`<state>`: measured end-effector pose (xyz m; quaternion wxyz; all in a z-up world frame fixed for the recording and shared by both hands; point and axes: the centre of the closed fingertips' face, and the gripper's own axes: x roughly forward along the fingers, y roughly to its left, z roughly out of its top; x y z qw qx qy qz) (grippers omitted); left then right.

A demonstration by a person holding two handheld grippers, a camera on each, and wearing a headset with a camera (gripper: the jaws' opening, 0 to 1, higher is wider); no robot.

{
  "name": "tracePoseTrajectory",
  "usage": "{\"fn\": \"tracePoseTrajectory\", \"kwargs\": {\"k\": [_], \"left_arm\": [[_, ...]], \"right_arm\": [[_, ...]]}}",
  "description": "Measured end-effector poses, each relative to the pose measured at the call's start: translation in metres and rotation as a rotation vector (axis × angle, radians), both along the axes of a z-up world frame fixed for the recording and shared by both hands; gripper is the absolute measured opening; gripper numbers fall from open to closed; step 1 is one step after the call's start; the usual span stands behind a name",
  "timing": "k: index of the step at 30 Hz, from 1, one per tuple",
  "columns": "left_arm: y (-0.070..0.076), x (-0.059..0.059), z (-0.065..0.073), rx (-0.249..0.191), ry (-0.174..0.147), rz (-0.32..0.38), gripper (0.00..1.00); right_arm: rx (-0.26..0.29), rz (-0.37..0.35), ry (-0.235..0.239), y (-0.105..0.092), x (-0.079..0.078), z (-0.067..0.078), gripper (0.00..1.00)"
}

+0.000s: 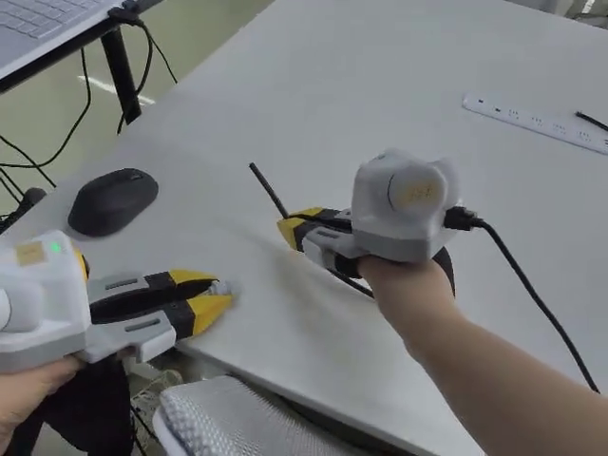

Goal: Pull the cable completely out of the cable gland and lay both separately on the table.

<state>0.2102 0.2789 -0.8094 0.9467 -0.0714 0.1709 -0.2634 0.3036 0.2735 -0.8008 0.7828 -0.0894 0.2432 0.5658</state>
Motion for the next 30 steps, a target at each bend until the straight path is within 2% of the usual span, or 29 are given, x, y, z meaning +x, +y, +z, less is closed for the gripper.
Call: {"fn": "tracePoseTrajectory", "kwargs": {"k": [6,9,10,13,15,17,18,19,20,21,28,30], "left_arm": [[0.001,0.003,0.002,0.007,-0.027,0.013,0.15],[0.0,0.003,0.002,0.034,-0.033,0.005,0.15],[-0.001,0.003,0.002,0.045,-0.037,0.003,0.15],[-0.001,0.004,0.002,0.051,-0.034,0.004,0.15],[-0.002,0.005,0.002,0.034,-0.028,0.009,0.16],[-0.005,0.002,0.002,-0.015,-0.007,-0.005,0.16],[-0.003,0.003,0.0,-0.003,-0.004,0.001,0.17],[-0.003,0.001,-0.004,0.044,-0.013,-0.003,0.17],[-0.006,0.006,0.0,0.037,-0.029,-0.001,0.17],[-0.005,0.006,0.0,0.031,-0.023,0.002,0.18],[-0.009,0.01,0.004,0.02,-0.023,0.015,0.41],[-0.01,0.011,0.005,0.068,-0.043,0.002,0.46]], "right_arm": [[-0.022,-0.024,-0.01,0.001,0.007,-0.01,0.0],[-0.031,-0.031,-0.023,0.0,0.01,-0.012,0.0],[-0.049,-0.035,-0.059,-0.001,0.013,-0.014,0.0],[-0.055,-0.034,-0.046,-0.001,0.013,-0.018,0.0],[-0.067,-0.025,-0.057,-0.001,0.012,-0.021,0.0],[-0.069,-0.025,-0.067,-0.001,0.014,-0.021,0.0],[-0.068,-0.027,-0.063,-0.001,0.013,-0.021,0.0],[-0.068,-0.027,-0.062,-0.002,0.013,-0.021,0.0],[-0.07,-0.025,-0.068,-0.002,0.014,-0.02,0.01],[-0.073,-0.024,-0.072,-0.002,0.014,-0.02,0.03],[-0.092,-0.003,-0.111,-0.004,0.014,-0.02,0.23],[-0.096,0.001,-0.114,-0.005,0.013,-0.02,0.29]]}}
